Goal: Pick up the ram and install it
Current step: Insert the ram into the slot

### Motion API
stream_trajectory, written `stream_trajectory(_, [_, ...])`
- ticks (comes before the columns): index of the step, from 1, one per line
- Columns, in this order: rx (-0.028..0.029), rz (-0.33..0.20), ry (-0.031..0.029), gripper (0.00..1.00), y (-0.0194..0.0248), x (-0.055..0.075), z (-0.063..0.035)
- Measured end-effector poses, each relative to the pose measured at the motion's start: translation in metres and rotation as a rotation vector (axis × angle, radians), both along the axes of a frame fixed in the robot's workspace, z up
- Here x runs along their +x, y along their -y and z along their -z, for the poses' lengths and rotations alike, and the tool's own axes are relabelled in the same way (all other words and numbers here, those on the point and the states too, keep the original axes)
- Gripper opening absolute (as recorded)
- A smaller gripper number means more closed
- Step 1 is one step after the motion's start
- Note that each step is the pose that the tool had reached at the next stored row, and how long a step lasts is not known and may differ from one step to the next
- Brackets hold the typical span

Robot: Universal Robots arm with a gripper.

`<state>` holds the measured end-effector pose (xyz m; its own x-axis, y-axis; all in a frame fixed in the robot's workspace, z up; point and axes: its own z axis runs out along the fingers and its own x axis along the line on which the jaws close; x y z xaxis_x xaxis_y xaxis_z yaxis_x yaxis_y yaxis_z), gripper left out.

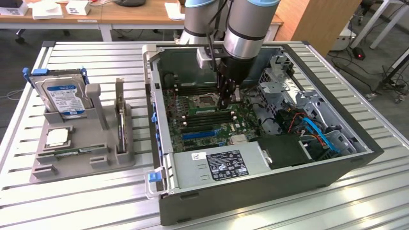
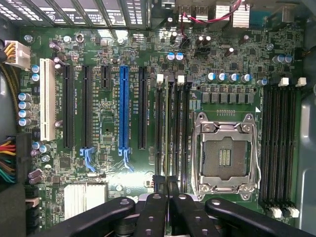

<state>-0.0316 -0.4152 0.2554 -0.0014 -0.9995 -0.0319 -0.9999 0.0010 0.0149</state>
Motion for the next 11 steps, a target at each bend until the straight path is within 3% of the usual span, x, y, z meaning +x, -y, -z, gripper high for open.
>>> stream_trajectory(11, [-0.0001,0.000,0.0000,0.11,0.0000,0.0000,0.0054])
